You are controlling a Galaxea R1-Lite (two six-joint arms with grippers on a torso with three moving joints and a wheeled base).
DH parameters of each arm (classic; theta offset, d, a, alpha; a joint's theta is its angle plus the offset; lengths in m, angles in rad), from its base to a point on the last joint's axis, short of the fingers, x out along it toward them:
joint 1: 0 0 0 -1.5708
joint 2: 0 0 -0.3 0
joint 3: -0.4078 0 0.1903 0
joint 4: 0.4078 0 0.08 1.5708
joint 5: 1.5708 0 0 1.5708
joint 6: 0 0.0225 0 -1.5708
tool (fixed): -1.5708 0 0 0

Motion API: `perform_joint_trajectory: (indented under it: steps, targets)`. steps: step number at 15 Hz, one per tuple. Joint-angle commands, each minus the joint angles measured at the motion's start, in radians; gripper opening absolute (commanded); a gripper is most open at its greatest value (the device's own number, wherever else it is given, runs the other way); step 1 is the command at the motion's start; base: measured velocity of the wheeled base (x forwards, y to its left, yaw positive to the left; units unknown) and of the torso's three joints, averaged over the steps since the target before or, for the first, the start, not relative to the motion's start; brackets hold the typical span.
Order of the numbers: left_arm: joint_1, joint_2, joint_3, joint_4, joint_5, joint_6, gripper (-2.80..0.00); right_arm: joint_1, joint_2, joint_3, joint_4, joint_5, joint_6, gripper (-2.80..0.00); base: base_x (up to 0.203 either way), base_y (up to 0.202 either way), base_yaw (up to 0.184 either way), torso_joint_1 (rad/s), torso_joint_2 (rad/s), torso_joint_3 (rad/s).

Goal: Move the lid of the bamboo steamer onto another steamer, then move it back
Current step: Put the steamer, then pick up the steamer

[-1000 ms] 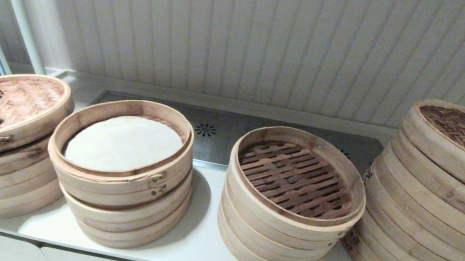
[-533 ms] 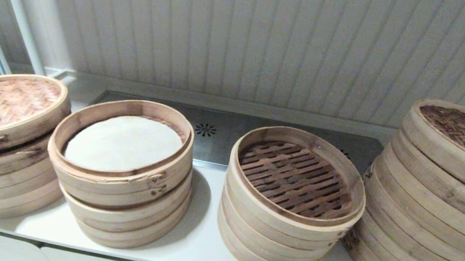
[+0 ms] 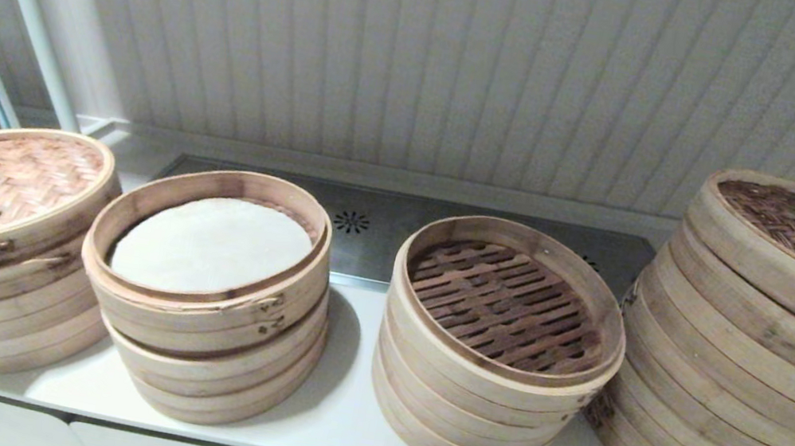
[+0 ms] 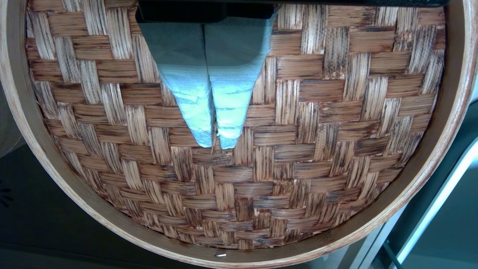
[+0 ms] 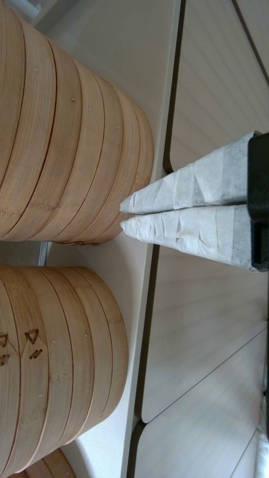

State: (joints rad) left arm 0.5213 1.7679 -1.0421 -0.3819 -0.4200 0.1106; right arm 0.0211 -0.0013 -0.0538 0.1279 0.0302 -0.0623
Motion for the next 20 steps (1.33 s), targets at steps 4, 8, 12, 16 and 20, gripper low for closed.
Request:
perform_joint_trajectory:
  steps: [4,8,12,16,20]
  targets:
    - [0.000,-0.008,0.011,-0.002,-0.006,0.005,0.00,0.000,-0.002,0.000,0.001,0.000,-0.001,-2.80,0.000,0.000,0.000,0.000,0.00,0.000]
    - [0.000,-0.042,-0.011,-0.005,-0.009,-0.003,0.00,0.000,-0.002,0.000,0.001,0.000,-0.001,-2.80,0.000,0.000,0.000,0.000,0.00,0.000]
    - [0.000,-0.174,-0.049,0.010,-0.005,-0.066,0.00,0.000,-0.002,0.000,0.001,0.000,-0.001,-2.80,0.000,0.000,0.000,0.000,0.00,0.000]
    - [-0.110,-0.322,-0.049,0.118,-0.001,-0.077,-2.80,0.000,-0.002,0.000,0.001,0.000,-0.001,-2.80,0.000,0.000,0.000,0.000,0.00,0.000]
    - [-0.299,-0.372,-0.066,0.334,0.020,-0.073,-2.80,0.000,-0.002,0.000,0.001,0.000,-0.001,-2.80,0.000,0.000,0.000,0.000,0.00,0.000]
